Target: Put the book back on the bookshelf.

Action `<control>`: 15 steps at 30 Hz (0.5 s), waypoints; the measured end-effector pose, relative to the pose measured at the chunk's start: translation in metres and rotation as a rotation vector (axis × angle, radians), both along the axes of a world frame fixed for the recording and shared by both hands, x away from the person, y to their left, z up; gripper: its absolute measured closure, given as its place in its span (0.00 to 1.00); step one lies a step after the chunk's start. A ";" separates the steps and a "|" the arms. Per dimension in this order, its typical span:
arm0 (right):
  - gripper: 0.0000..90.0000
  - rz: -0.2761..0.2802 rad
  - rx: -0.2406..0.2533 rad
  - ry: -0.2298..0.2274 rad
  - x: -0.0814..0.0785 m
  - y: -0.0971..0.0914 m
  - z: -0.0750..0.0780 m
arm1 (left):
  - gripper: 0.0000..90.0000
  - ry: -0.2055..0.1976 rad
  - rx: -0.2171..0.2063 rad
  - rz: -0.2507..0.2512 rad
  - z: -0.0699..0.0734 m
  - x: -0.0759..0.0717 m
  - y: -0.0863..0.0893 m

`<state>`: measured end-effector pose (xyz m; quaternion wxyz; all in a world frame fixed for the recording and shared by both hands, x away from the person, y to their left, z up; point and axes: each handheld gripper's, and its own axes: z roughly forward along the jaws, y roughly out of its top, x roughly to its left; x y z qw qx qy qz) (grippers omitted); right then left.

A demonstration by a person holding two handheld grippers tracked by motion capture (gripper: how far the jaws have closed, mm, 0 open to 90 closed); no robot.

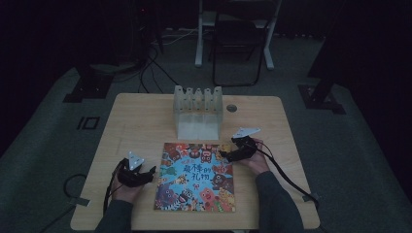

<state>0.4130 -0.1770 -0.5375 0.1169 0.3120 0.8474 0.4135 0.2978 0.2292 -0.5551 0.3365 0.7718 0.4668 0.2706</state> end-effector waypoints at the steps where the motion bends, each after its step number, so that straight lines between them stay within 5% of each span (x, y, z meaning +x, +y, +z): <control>1: 0.15 0.007 0.005 0.017 0.003 0.001 -0.003 | 0.30 -0.002 -0.004 -0.009 0.001 -0.001 -0.001; 15: 0.15 -0.001 0.051 0.120 0.013 -0.001 -0.022 | 0.24 -0.064 -0.019 -0.108 0.014 -0.037 -0.033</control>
